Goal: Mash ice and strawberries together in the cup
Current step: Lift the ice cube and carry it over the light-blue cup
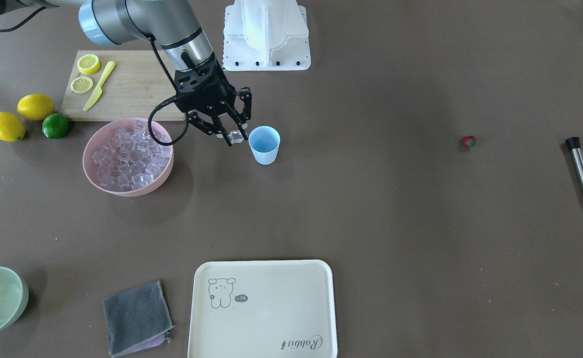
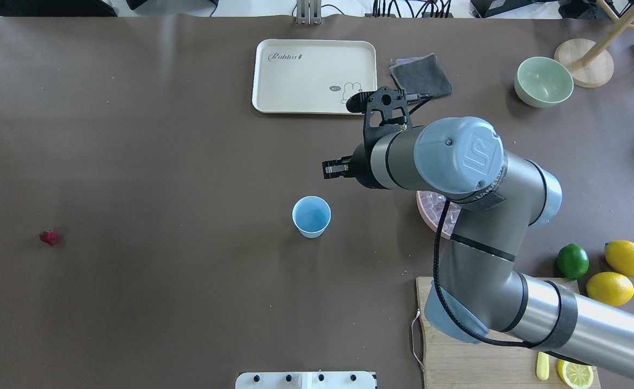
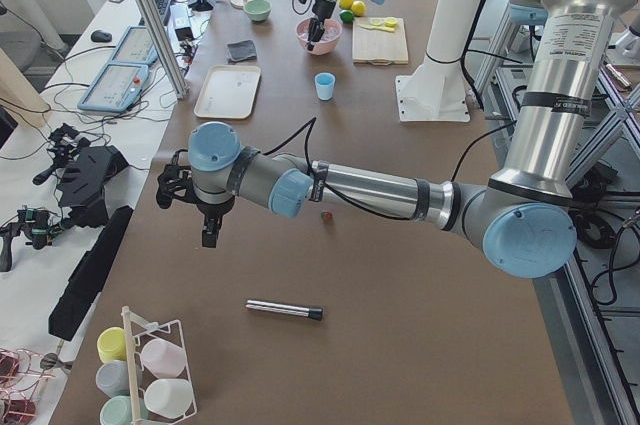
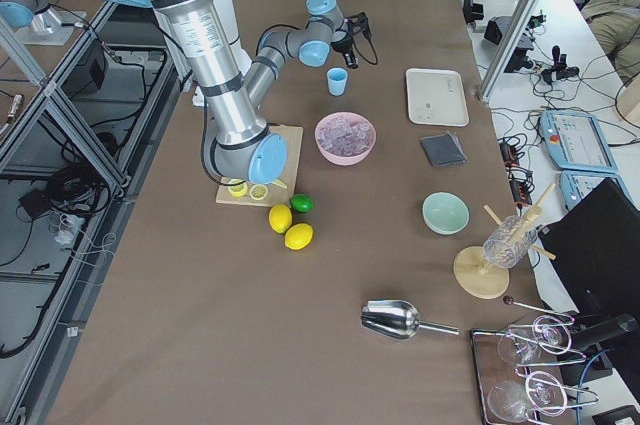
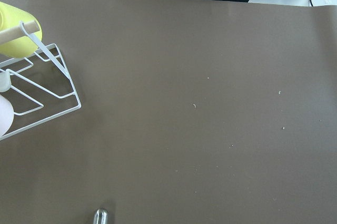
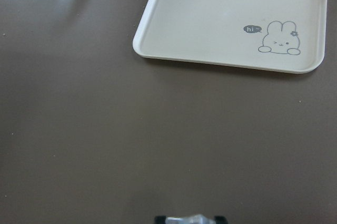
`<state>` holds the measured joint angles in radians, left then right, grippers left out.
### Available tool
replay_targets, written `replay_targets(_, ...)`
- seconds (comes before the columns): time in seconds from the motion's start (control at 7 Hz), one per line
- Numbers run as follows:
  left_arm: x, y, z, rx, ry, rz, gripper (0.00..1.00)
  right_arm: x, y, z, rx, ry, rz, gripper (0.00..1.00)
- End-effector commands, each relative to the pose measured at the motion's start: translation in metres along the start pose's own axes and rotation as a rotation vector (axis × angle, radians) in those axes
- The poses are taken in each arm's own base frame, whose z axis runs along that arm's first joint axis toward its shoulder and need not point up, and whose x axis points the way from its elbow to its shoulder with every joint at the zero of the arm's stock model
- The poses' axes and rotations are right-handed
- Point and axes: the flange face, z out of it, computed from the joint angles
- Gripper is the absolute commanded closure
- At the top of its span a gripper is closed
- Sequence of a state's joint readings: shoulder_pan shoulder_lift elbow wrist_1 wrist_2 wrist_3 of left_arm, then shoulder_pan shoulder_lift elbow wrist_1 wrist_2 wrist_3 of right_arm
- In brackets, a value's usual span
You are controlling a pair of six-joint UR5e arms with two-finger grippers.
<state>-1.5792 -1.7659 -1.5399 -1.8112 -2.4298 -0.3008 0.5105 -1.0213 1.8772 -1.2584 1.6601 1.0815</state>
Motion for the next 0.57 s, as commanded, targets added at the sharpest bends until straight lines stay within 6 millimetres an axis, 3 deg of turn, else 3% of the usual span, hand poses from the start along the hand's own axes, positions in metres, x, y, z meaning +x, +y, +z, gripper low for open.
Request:
replay_targets(0.0,-0.006,0.0,0.006,-0.011,-0.002,-0.008,0.02,-0.027,0.015,0.016,-0.003,-0.006,-0.043,1.0)
replay_targets(0.43,-0.002,0.0,0.007,-0.01,0.0,-0.001,0.02,-0.018,0.018,0.04,-0.027,0.035,-0.092,1.0)
